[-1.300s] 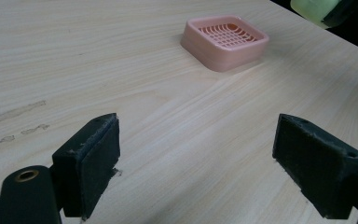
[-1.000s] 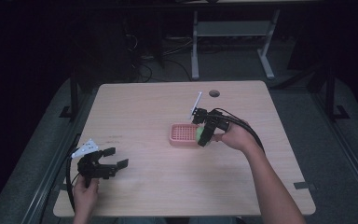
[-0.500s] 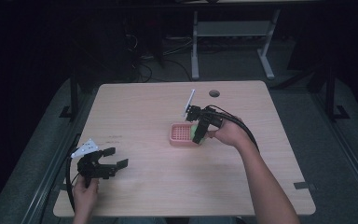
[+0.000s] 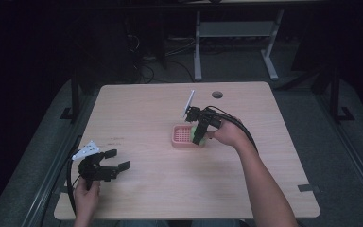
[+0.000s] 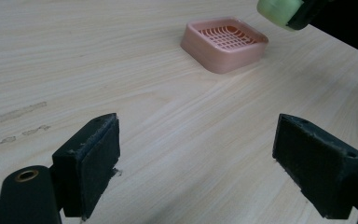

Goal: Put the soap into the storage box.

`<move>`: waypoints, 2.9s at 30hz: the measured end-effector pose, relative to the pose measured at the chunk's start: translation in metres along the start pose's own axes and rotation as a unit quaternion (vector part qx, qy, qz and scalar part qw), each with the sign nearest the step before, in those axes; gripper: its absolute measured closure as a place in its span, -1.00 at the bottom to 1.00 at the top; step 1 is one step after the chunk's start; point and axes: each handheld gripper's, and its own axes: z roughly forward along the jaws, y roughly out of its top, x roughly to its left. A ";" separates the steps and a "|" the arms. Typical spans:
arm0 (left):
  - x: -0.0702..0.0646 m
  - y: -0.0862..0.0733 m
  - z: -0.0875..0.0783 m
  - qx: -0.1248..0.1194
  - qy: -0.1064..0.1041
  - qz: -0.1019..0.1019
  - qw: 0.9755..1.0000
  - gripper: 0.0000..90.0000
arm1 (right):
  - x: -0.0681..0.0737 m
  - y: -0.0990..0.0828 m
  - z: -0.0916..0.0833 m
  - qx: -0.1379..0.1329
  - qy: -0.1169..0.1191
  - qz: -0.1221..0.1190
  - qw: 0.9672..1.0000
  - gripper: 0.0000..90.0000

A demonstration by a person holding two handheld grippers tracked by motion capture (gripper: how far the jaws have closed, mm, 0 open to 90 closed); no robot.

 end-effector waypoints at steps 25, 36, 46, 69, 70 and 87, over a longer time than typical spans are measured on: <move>0.001 0.000 -0.001 0.000 -0.001 0.000 1.000 -0.68 | -0.015 0.035 0.006 0.003 -0.001 0.005 1.000 -0.42; 0.001 0.001 -0.002 0.000 0.000 -0.001 1.000 -0.68 | -0.022 0.041 0.022 0.017 0.010 0.014 1.000 -0.42; 0.000 0.001 -0.001 -0.005 -0.002 -0.006 1.000 -0.68 | -0.023 0.046 0.033 0.024 0.015 0.021 0.999 -0.42; 0.001 0.000 -0.002 -0.011 -0.004 -0.007 1.000 -0.68 | -0.024 0.045 0.046 0.032 0.017 0.033 0.999 -0.43; 0.001 0.000 -0.002 -0.011 -0.004 -0.007 1.000 -0.68 | -0.024 0.045 0.046 0.032 0.017 0.033 0.999 -0.43; 0.000 0.001 -0.001 -0.008 -0.003 -0.006 1.000 -0.68 | -0.020 0.043 0.044 0.040 0.012 0.030 0.999 -0.44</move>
